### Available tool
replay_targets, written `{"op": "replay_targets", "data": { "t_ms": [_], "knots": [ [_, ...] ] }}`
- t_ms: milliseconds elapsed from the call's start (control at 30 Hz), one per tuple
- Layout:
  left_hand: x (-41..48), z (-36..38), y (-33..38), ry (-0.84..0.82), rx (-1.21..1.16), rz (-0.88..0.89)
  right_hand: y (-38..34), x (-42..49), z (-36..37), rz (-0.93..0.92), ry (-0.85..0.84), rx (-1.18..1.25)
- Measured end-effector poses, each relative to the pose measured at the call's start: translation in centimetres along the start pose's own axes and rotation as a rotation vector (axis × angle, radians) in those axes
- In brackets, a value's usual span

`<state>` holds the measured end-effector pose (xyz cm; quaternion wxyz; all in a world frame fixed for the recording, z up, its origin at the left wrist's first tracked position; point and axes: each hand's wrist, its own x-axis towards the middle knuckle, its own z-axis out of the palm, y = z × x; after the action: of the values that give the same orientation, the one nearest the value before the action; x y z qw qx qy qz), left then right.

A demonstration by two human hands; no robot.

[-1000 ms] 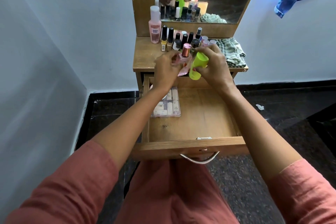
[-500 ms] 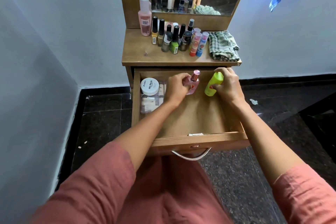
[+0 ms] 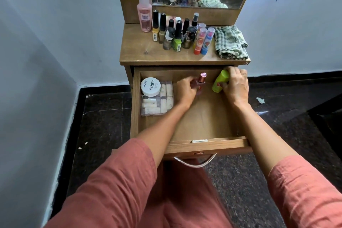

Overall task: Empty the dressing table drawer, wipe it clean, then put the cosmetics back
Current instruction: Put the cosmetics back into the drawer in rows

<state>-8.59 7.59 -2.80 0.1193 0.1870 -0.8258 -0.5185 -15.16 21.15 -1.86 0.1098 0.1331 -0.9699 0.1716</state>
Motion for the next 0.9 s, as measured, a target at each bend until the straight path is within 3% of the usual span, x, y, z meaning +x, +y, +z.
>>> {"op": "replay_targets", "data": {
  "t_ms": [200,533,900],
  "knots": [
    [0.4,0.7,-0.1,0.005,-0.005,-0.034,-0.3,0.4,0.9,-0.056,0.03,-0.166],
    [1.4,3.0,0.0,-0.017,0.091,-0.189,-0.1,0.4,1.5,-0.045,0.069,-0.09],
    [1.7,4.7,1.0,0.079,-0.129,-0.275,0.0,0.3,1.6,-0.039,0.09,-0.063]
  ]
}}
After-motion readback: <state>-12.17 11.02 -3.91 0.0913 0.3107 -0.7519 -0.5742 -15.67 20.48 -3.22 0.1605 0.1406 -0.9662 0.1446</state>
